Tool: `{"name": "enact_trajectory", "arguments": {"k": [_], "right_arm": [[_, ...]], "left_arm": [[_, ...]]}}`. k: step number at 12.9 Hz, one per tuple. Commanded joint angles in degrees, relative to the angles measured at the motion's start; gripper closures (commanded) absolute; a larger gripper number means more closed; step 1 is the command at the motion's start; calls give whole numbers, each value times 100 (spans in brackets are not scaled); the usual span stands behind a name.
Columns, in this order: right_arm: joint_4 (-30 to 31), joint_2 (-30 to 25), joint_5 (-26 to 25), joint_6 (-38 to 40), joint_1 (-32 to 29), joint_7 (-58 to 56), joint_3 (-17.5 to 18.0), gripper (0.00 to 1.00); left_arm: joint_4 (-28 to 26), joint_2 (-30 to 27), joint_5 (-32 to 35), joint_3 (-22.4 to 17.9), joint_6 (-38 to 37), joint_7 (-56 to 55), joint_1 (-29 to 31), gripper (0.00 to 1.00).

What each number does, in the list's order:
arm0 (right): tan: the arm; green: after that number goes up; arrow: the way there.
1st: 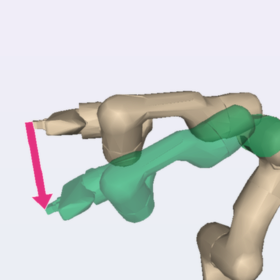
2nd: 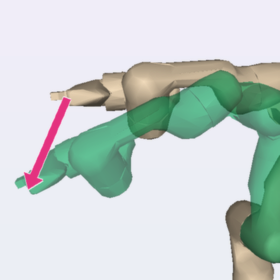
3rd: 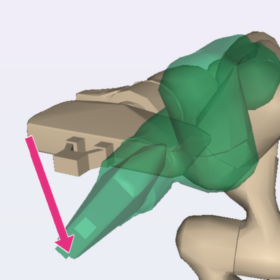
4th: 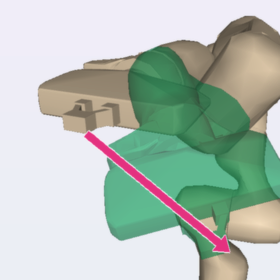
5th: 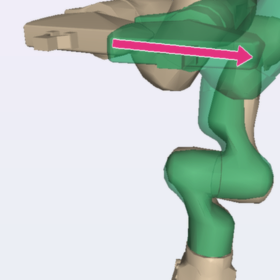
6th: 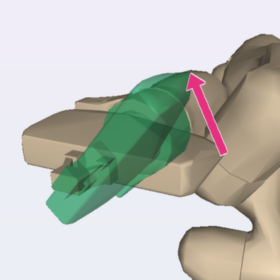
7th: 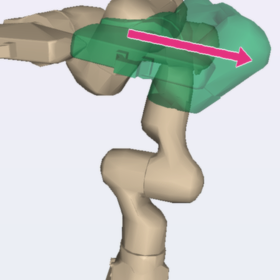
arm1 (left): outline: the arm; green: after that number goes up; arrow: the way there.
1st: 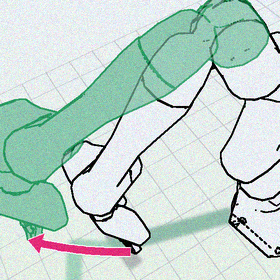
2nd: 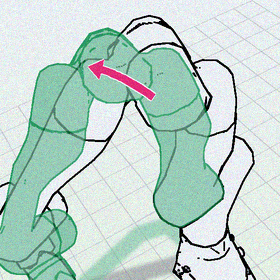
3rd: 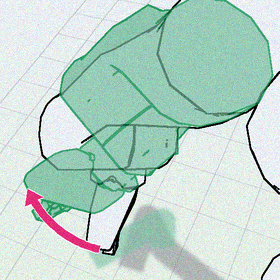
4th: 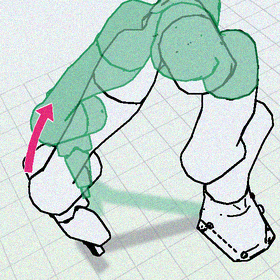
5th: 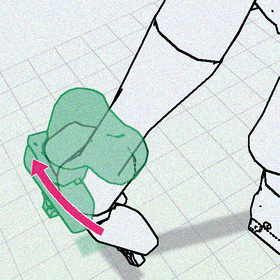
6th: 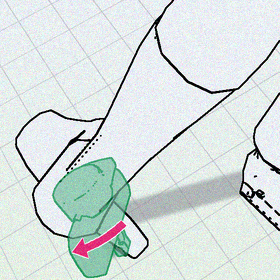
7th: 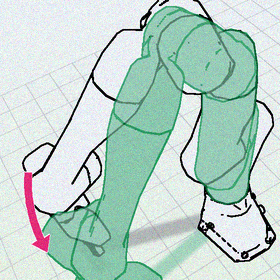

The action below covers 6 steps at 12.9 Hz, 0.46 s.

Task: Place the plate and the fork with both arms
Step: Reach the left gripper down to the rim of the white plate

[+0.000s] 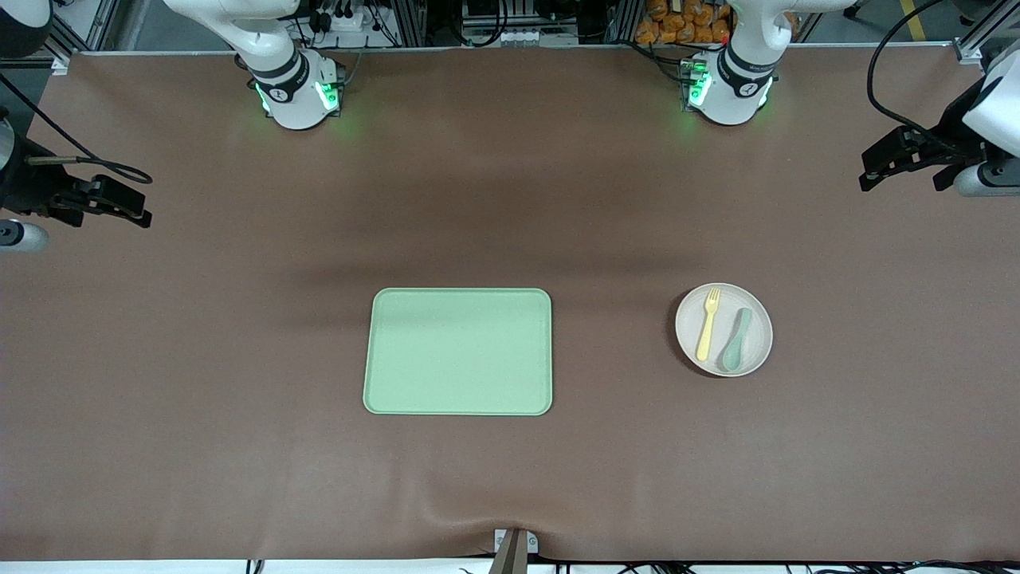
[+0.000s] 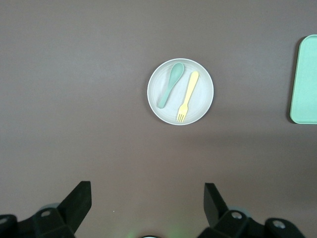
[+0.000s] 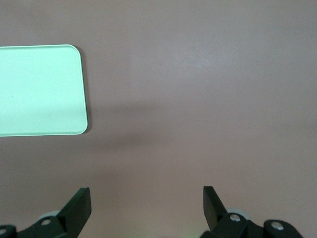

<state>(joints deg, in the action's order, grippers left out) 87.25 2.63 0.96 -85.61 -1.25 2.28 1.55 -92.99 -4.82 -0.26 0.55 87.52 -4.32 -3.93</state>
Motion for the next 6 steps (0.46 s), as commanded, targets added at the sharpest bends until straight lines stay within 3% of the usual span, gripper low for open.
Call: {"name": "enact_trajectory", "arguments": {"k": [1, 4, 6], "right_arm": [[152, -158, 88, -43, -130, 71, 73, 0], [152, -158, 88, -43, -130, 71, 73, 0], [144, -158, 88, -43, -130, 71, 73, 0]], "left_arm": [[35, -10, -97, -37, -77, 36, -29, 0], [70, 94, 8, -37, -77, 54, -73, 0], [88, 462, -44, -55, 88, 133, 41, 0]]}}
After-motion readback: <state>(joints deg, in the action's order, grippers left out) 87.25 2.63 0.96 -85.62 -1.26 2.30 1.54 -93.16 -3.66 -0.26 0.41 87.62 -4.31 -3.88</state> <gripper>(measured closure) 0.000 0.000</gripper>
